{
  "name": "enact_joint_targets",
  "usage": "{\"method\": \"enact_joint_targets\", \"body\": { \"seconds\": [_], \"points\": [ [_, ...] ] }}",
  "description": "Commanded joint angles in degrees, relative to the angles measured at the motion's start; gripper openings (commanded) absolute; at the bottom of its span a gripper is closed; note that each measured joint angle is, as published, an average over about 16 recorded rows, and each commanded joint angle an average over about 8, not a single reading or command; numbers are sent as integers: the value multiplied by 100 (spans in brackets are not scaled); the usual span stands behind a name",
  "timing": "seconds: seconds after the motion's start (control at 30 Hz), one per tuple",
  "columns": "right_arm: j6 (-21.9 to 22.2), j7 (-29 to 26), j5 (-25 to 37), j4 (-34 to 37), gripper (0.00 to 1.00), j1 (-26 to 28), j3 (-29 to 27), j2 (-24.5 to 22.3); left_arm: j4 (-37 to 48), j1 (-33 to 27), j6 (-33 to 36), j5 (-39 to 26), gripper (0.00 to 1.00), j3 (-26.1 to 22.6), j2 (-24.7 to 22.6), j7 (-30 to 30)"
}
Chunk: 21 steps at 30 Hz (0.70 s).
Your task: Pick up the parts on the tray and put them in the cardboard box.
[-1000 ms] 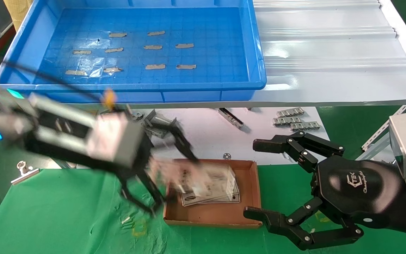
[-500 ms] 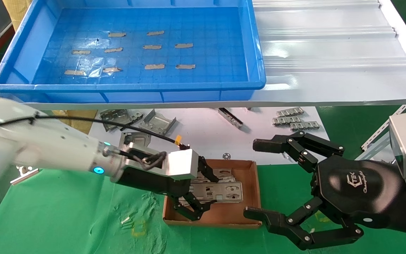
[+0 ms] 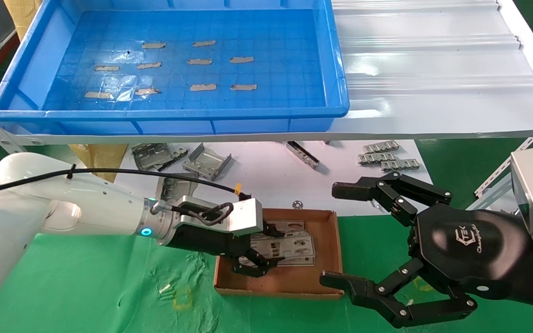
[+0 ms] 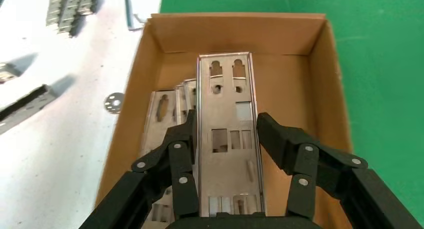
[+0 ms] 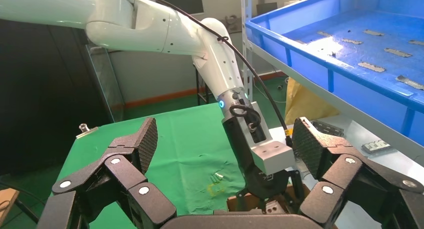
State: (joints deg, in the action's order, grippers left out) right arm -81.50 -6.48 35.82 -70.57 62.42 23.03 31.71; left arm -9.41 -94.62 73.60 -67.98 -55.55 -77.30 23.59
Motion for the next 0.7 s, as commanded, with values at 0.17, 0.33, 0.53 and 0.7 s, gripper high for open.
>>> {"method": "enact_joint_targets", "body": {
  "seconds": [0.17, 0.33, 0.53, 0.7],
  "points": [
    [0, 0, 0, 0, 100, 0, 0, 0, -67, 36, -251, 51, 100, -11, -8, 0],
    [0, 0, 0, 0, 100, 0, 0, 0, -99, 5, -216, 136, 100, -1, 31, -78],
    [0, 0, 0, 0, 100, 0, 0, 0, -24, -86, 440, 321, 100, 62, 139, -214],
    [0, 0, 0, 0, 100, 0, 0, 0, 127, -139, 1241, 532, 100, 162, 271, -316]
  ]
}}
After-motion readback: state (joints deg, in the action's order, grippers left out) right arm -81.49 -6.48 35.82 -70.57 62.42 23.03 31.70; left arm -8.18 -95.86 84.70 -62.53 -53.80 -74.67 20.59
